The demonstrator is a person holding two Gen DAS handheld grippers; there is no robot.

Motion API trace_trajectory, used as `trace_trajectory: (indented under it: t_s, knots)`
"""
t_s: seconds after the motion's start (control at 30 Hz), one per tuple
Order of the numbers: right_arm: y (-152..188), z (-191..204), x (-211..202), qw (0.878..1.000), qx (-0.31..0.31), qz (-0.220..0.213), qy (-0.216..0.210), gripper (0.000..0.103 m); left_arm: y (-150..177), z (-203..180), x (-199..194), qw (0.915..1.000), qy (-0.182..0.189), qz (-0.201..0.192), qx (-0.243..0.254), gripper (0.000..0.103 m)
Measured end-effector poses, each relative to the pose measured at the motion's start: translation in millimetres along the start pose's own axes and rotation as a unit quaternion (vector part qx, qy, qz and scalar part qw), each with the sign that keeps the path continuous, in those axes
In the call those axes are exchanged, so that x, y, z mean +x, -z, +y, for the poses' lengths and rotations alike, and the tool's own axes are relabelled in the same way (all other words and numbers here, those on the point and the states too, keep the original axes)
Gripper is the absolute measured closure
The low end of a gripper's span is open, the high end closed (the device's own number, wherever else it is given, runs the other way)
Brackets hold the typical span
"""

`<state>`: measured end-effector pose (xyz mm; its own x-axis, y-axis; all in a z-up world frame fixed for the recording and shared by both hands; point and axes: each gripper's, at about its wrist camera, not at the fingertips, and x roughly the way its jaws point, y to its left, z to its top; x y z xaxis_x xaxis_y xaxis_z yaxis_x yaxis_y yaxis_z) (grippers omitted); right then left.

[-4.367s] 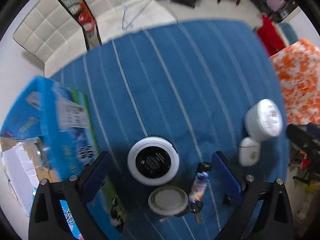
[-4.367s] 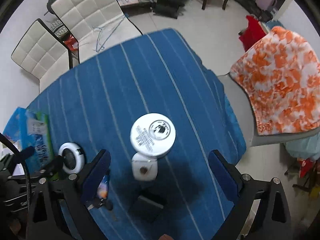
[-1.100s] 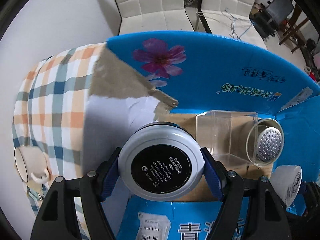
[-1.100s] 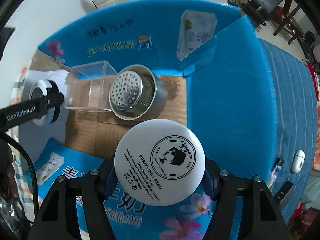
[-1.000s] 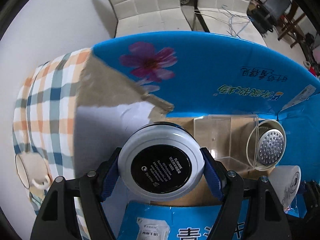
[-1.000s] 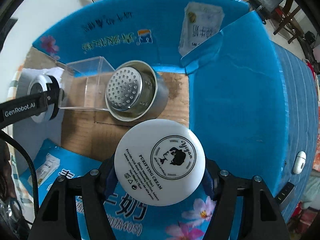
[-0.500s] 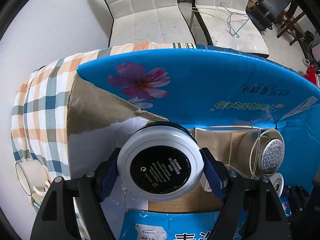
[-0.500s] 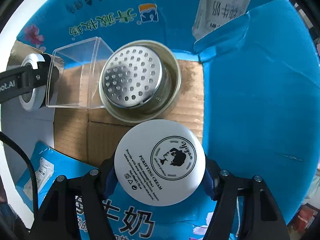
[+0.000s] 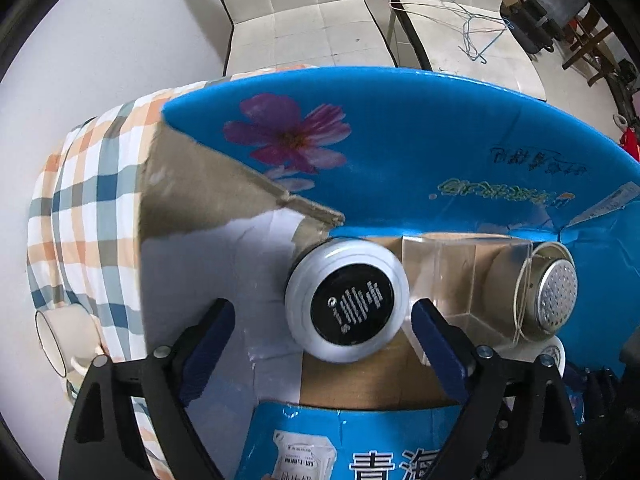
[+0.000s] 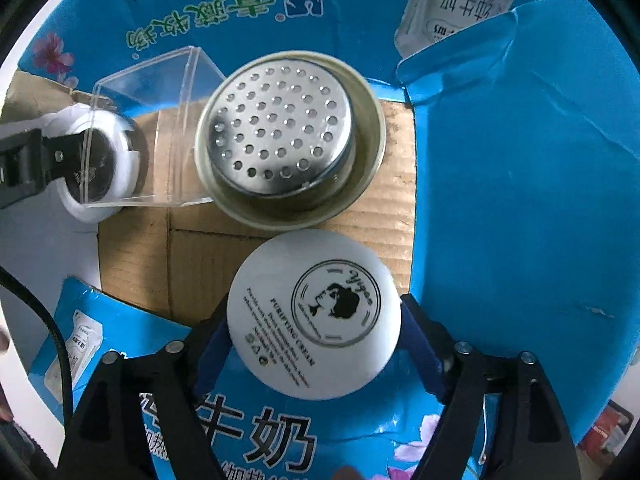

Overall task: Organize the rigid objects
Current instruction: 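Open both tools to release the jars inside the box, then lift away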

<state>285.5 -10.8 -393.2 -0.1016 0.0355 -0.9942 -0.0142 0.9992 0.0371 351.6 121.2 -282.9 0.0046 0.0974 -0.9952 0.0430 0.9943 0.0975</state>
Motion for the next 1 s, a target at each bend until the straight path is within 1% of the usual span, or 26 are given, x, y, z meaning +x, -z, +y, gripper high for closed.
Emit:
trace_trajectory:
  t_s: [0.03,0.1,0.13,0.23,0.43,0.67,0.8,0.87,1.0]
  knots:
    - [3,3,-2,1.0,0.0,-0.004,0.0,0.011,3,0,-3,1.0,0.0,-0.002,0.0,0.009]
    - [3,2,-11,1.0,0.002,-0.016,0.005,0.006,9,2,-11,0.9999,0.003,-0.013,-0.004,0.002]
    - [4,1,-15,1.0,0.003,-0.023,0.008,0.004,13,4,-17,0.9997,0.008,-0.02,-0.009,0.0]
    - [7,-4,-30,0.999,0.009,-0.04,0.008,0.004,23,10,-30,0.9991,0.018,-0.034,-0.019,0.0]
    - [31,-3,-71,0.997,-0.001,-0.075,0.003,0.004,55,15,-64,0.9967,0.031,-0.069,-0.028,0.0]
    - [67,3,-119,0.992,-0.027,-0.124,-0.008,0.004,94,22,-111,0.9918,0.035,-0.116,-0.04,0.0]
    - [88,3,-131,0.989,-0.031,-0.143,-0.021,0.004,110,25,-135,0.9888,0.045,-0.135,-0.046,0.0]
    - [98,4,-149,0.987,-0.034,-0.154,-0.028,0.004,119,24,-146,0.9876,0.044,-0.144,-0.044,0.0]
    - [113,2,-170,0.983,-0.037,-0.174,-0.041,0.004,136,21,-167,0.985,0.051,-0.16,-0.041,0.0]
